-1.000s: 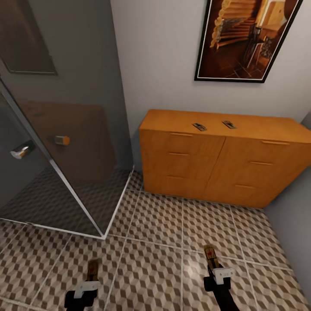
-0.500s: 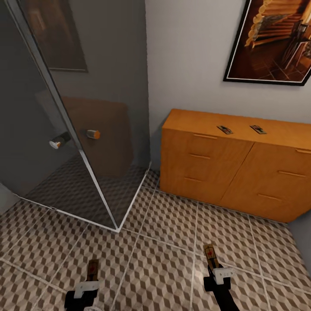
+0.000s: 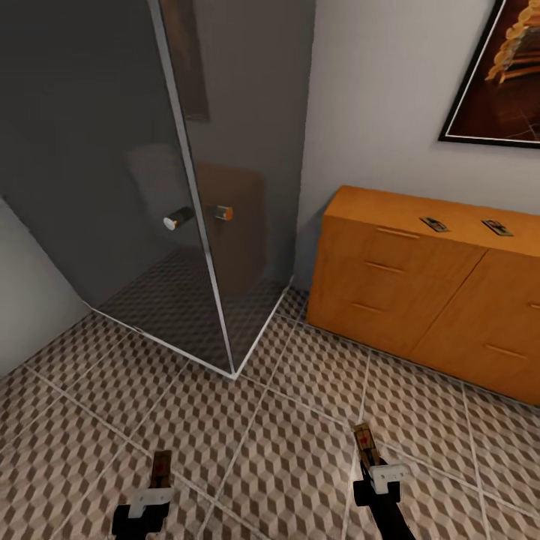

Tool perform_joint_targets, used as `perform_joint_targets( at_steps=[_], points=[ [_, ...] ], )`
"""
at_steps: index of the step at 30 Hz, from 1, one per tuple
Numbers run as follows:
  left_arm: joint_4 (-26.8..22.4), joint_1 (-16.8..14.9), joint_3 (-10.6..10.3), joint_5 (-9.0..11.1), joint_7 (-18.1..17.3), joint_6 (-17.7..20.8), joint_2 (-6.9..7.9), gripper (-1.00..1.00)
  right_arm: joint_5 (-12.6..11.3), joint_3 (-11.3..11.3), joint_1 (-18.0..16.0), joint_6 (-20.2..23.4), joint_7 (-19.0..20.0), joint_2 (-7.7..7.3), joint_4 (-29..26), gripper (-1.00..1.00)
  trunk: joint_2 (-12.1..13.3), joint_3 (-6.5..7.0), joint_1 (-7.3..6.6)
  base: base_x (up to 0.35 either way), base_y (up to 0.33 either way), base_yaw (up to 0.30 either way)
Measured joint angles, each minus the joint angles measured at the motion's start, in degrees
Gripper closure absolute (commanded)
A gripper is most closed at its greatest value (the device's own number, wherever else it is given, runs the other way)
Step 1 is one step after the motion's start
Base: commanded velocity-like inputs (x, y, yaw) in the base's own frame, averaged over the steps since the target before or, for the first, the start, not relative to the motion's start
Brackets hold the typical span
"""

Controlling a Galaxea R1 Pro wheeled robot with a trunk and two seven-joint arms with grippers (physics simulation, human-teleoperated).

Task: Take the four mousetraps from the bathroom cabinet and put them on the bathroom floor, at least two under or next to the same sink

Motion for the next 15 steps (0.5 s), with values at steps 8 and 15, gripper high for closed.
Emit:
perform_joint_targets(
  at_steps=[8, 15],
  points=[
    [0.0, 0.0, 0.0, 0.0, 0.0, 0.0, 0.0, 1.0, 0.0, -0.01, 0.0, 0.0, 0.0, 0.01, 0.0, 1.0, 0.0, 0.0, -0.01, -0.245, 0.086, 0.287],
    [-0.01, 0.03, 0.0, 0.0, -0.01, 0.01, 0.0, 1.0, -0.01, 0.0, 0.0, -0.01, 0.0, 0.01, 0.0, 1.0, 0.0, 0.0, -0.02, -0.168, 0.007, 0.287]
  ],
)
